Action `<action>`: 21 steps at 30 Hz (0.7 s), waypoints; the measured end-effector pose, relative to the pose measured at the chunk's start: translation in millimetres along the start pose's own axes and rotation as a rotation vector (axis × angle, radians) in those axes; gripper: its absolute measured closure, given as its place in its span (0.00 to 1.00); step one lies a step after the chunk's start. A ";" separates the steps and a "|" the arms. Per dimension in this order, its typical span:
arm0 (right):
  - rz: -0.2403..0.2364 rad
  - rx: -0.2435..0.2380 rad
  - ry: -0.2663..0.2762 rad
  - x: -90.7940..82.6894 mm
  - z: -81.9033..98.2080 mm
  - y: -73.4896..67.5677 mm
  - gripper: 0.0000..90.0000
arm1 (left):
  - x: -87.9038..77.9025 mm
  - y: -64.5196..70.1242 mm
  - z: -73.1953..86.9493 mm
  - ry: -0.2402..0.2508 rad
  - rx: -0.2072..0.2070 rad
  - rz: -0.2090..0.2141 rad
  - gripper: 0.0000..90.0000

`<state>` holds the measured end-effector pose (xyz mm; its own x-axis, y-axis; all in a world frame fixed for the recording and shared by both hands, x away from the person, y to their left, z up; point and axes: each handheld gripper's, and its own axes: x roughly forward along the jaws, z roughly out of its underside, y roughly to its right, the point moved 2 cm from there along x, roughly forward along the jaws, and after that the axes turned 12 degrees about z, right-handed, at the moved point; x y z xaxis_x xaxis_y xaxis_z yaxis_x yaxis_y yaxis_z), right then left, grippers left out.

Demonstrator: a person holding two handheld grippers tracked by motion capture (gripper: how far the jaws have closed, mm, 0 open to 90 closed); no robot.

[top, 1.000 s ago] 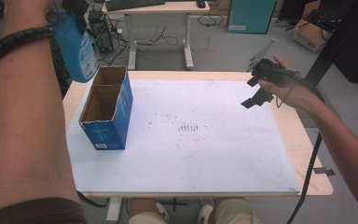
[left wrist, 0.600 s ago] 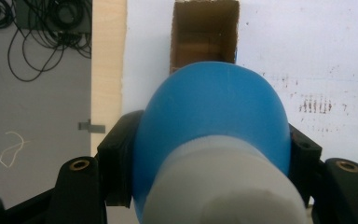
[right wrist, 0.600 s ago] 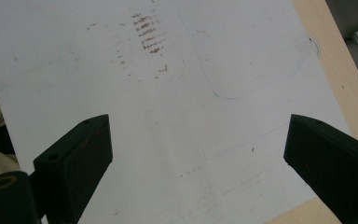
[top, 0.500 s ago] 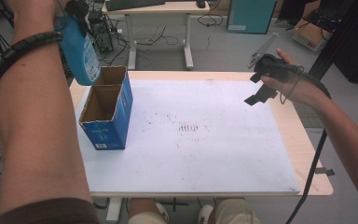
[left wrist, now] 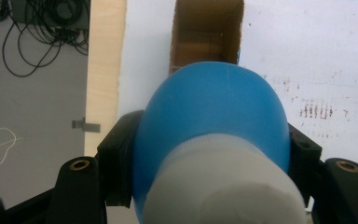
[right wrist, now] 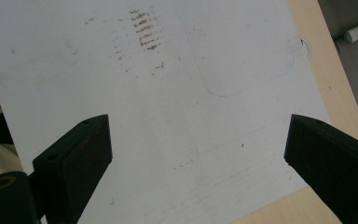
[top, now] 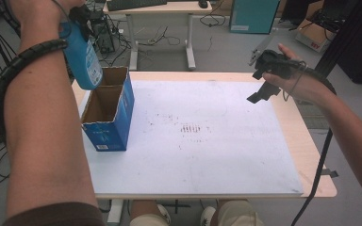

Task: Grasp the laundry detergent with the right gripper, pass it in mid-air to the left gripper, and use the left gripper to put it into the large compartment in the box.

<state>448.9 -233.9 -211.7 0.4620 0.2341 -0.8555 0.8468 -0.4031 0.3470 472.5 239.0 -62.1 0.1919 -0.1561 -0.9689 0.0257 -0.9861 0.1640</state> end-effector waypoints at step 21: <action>0.012 -0.008 -0.024 -8.9 0.7 2.9 0.09 | 8.7 0.0 -1.1 -0.003 -0.003 0.010 0.40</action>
<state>447.0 -237.8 -203.4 0.4654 0.2075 -0.8604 0.8434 -0.3987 0.3601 475.3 237.7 -70.4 0.1889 -0.1658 -0.9679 0.0265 -0.9844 0.1738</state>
